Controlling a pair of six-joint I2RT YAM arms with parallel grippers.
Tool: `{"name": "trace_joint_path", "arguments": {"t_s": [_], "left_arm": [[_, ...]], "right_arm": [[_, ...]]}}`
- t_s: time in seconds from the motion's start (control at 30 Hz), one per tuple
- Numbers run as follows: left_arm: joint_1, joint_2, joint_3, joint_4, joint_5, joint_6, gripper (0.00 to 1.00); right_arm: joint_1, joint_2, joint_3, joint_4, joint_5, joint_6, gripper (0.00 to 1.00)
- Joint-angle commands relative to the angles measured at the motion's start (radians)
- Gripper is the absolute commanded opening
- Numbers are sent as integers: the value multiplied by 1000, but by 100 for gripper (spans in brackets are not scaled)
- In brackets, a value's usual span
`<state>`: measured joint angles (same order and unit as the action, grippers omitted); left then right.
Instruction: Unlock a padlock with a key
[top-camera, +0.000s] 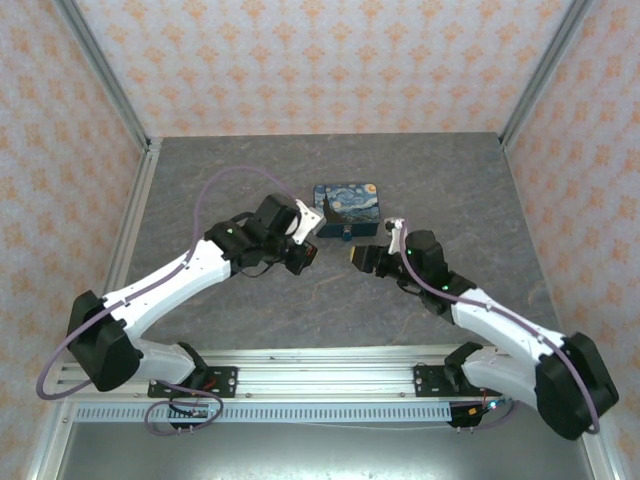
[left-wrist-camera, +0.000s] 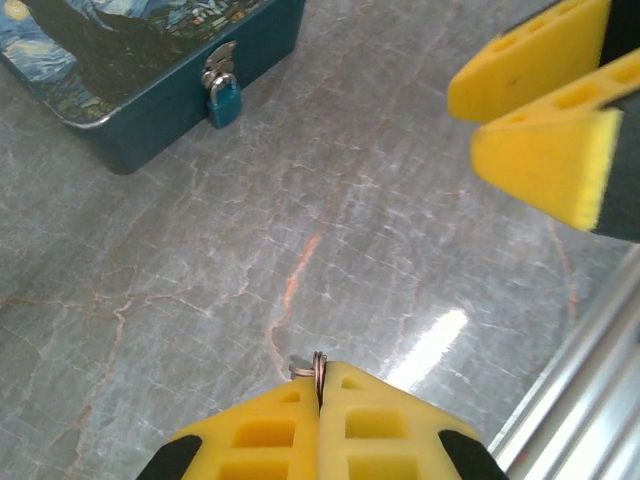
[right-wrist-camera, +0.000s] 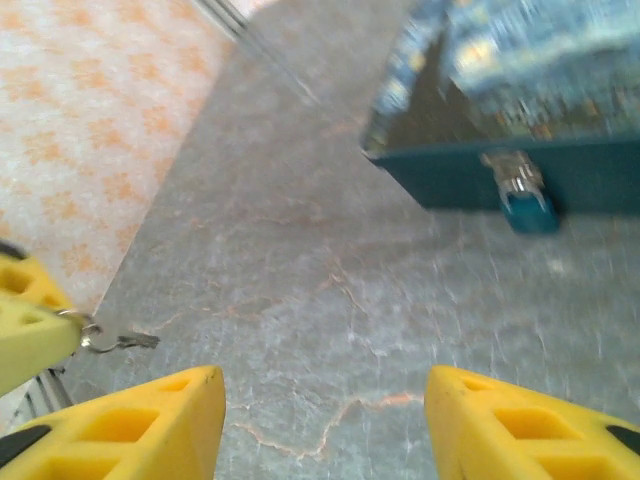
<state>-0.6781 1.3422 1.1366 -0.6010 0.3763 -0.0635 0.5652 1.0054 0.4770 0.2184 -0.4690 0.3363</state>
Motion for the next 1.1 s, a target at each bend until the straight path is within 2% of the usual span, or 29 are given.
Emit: {"name": "trace_joint_path", "arguments": {"t_s": [0.0, 0.27, 0.37, 0.67, 1.07], "left_arm": [[14, -33, 55, -93, 122, 43, 0], [31, -52, 116, -177, 225, 54, 0], [34, -55, 120, -186, 248, 49, 0], [41, -61, 118, -199, 348, 51, 0], [55, -55, 112, -223, 381, 64, 0]], "right_arm": [[30, -64, -9, 32, 104, -269, 55], [184, -83, -2, 33, 120, -617, 50], [244, -59, 12, 36, 143, -702, 44], [335, 26, 45, 93, 209, -810, 41], [368, 68, 69, 157, 198, -812, 38]]}}
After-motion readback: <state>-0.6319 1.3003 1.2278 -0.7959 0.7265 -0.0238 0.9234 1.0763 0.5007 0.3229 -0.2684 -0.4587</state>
